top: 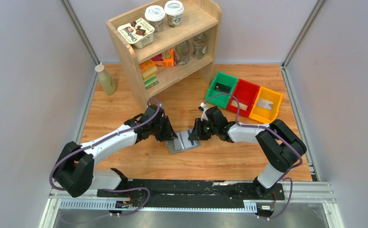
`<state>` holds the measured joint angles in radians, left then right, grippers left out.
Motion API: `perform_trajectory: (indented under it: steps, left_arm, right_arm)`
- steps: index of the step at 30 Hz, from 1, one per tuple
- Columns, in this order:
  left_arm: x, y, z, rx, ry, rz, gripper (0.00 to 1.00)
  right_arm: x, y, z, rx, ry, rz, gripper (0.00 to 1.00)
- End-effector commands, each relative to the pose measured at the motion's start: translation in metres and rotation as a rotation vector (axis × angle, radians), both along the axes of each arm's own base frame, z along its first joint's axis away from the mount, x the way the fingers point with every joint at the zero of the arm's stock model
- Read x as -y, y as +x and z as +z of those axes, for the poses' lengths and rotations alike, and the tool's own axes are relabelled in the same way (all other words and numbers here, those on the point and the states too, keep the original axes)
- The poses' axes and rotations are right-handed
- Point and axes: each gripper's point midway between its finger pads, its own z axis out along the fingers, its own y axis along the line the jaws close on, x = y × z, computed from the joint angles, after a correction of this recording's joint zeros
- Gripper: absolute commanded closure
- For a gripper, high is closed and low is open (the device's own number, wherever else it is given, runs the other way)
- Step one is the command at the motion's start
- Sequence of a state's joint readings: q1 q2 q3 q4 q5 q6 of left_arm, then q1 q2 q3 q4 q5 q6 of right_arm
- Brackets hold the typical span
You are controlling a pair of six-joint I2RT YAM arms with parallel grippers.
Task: Take the credit cards out of the card holder
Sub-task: Open the card holder at the center of the board, then remove the credit card from the card holder.
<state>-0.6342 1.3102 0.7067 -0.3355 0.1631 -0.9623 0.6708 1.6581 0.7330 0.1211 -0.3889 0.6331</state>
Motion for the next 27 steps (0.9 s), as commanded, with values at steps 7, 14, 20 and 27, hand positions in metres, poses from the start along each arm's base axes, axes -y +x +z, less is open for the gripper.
perform_trajectory:
  steps: [7,14,20,27]
  left_arm:
    - [0.049,0.036,0.08,0.09,-0.22,-0.016,0.66]
    - [0.06,0.047,0.027,0.024,-0.207,0.021,0.66]
    - [0.051,0.038,-0.019,-0.033,-0.151,0.039,0.66]
    - [0.049,0.034,-0.046,-0.056,-0.161,0.064,0.65]
  right_arm:
    - [0.012,-0.001,-0.01,0.001,-0.057,-0.028,0.76]
    - [0.012,0.001,-0.008,0.003,-0.055,-0.04,0.77]
    - [0.015,0.001,-0.005,0.012,-0.059,-0.051,0.76]
    - [0.018,-0.001,-0.005,0.01,-0.062,-0.061,0.75]
